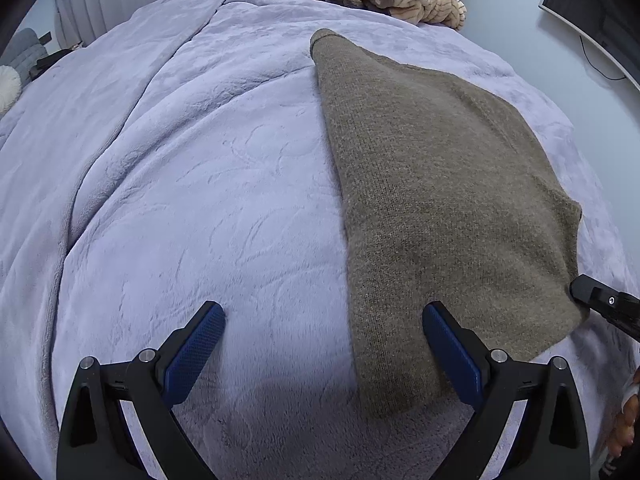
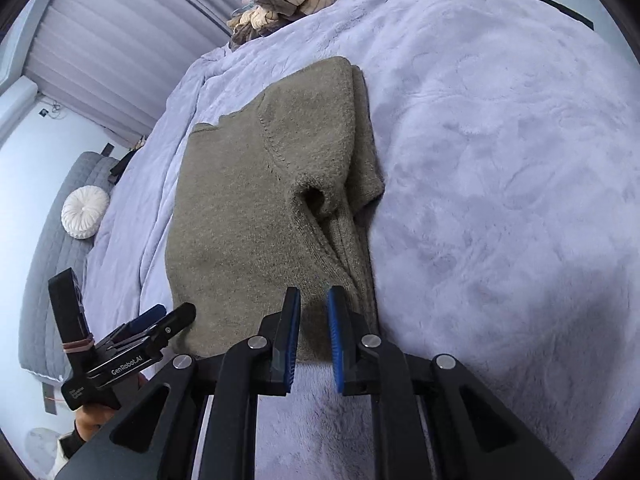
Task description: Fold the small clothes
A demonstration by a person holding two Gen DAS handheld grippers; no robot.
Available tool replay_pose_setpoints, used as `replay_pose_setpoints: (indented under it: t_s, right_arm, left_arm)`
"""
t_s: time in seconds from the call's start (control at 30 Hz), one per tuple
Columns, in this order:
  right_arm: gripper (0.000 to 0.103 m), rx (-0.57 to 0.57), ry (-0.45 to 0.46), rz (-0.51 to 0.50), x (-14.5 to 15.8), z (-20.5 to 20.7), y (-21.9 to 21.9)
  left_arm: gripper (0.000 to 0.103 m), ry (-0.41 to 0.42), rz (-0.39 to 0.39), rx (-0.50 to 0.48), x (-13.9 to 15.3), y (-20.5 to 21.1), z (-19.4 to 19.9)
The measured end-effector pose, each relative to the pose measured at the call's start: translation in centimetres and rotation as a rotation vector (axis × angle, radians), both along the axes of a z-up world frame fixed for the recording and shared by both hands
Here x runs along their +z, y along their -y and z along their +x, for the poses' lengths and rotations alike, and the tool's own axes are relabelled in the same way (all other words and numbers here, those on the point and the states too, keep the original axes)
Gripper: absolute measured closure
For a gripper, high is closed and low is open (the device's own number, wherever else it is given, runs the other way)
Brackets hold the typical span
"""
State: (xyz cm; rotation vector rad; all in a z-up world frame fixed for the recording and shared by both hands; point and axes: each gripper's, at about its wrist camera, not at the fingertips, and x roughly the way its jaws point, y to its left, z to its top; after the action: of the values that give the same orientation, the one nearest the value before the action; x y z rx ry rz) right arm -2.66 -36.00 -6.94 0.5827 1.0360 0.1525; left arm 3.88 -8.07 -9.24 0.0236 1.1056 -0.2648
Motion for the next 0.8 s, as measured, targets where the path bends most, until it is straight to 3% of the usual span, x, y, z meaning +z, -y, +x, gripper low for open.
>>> replay_pose_setpoints:
  t_s: [0.53, 0.8]
  right_arm:
    - [0.085, 0.010, 0.005, 0.048, -0.46, -0.39, 0.30]
    - [0.069, 0.030, 0.021, 0.066, -0.23, -0.24, -0.14]
  left_arm:
    - [0.001, -0.033, 0.002, -0.005, 0.22, -0.10, 0.44]
    - [0.001, -0.029, -0.012, 0.002, 0.40, -0.19, 0.44]
